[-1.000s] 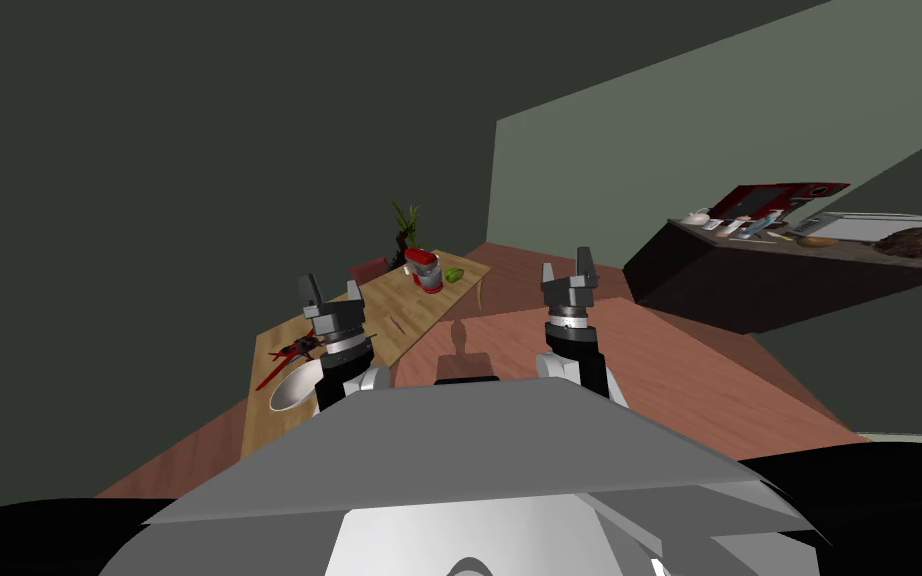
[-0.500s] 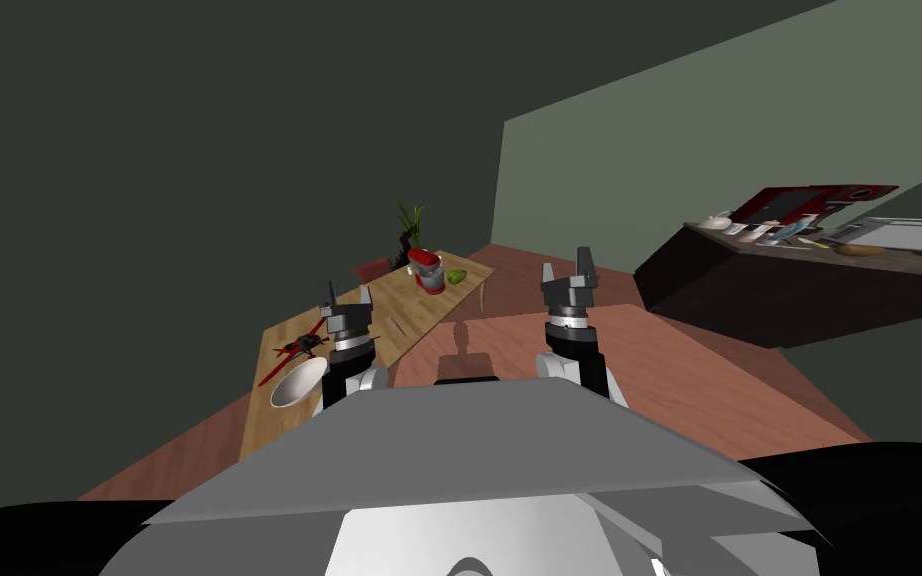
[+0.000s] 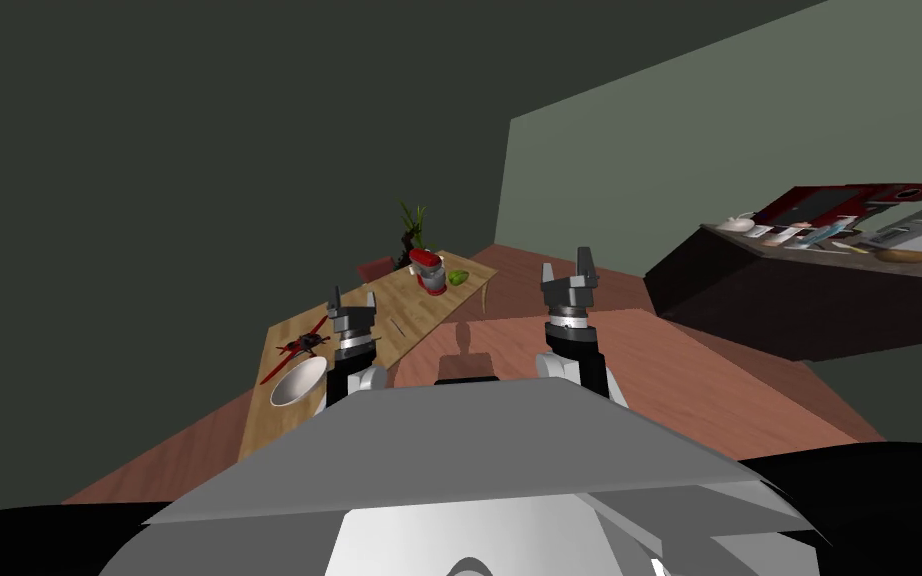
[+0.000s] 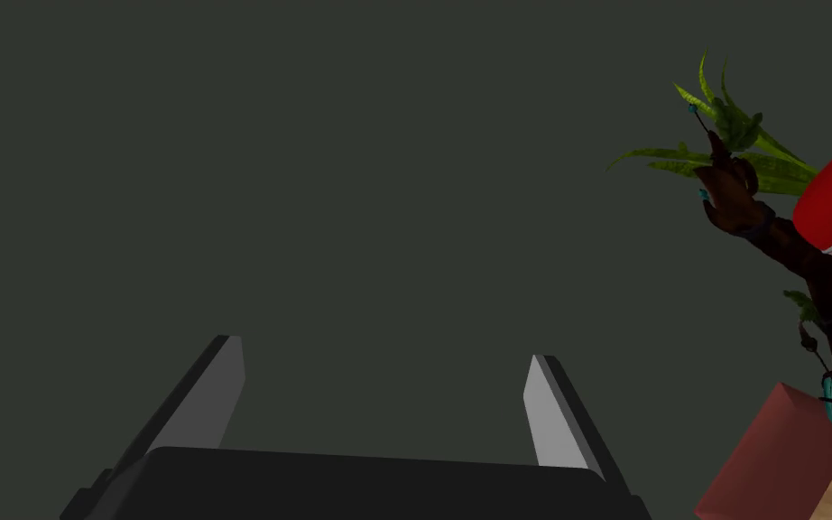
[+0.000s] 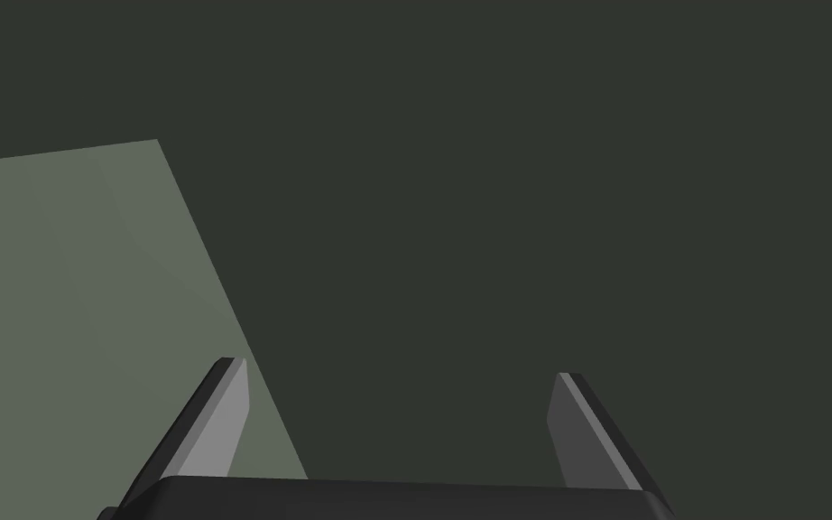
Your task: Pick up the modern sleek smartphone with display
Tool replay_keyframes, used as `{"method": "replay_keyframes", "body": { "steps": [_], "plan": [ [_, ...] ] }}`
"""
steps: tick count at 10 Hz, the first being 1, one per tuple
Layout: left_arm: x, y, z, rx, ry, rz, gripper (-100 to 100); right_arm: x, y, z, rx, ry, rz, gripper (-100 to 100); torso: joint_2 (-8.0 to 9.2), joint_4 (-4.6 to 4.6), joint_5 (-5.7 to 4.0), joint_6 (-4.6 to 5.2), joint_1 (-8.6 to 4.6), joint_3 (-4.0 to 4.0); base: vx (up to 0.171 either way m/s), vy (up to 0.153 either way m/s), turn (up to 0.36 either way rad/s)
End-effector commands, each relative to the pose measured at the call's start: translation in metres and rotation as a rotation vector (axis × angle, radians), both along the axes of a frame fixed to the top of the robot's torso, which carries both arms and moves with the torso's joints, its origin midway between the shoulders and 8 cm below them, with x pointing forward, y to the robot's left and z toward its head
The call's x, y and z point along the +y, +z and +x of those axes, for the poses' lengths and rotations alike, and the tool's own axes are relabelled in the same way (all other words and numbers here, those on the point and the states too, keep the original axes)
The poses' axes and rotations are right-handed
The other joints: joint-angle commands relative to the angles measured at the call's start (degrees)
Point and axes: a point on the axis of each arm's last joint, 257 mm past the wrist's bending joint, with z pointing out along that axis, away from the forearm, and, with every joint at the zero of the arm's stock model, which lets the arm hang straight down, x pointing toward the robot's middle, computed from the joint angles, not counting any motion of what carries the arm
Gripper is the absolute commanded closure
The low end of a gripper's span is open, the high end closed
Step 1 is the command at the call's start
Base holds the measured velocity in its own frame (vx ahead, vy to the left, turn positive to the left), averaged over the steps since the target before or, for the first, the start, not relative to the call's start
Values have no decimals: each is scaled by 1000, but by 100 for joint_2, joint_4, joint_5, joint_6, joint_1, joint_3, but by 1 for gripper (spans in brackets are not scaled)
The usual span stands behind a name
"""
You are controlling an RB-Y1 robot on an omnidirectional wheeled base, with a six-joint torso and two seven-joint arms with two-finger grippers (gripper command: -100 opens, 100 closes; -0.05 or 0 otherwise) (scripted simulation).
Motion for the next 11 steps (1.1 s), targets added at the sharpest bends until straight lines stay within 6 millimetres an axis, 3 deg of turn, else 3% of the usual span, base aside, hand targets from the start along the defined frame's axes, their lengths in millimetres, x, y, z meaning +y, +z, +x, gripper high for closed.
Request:
{"method": "replay_keyframes", "body": {
  "steps": [1, 11],
  "plan": [
    [7, -16, 9, 24, -25, -63, -100, 0, 0, 0, 0, 0, 0, 0, 0, 0, 0, 0, 0, 0, 59, -55, 95],
    [59, -111, 40, 151, -75, -410, -100, 0, 0, 0, 0, 0, 0, 0, 4, 1, -1, 2, 2, 2, 42, -38, 72]
  ]
}}
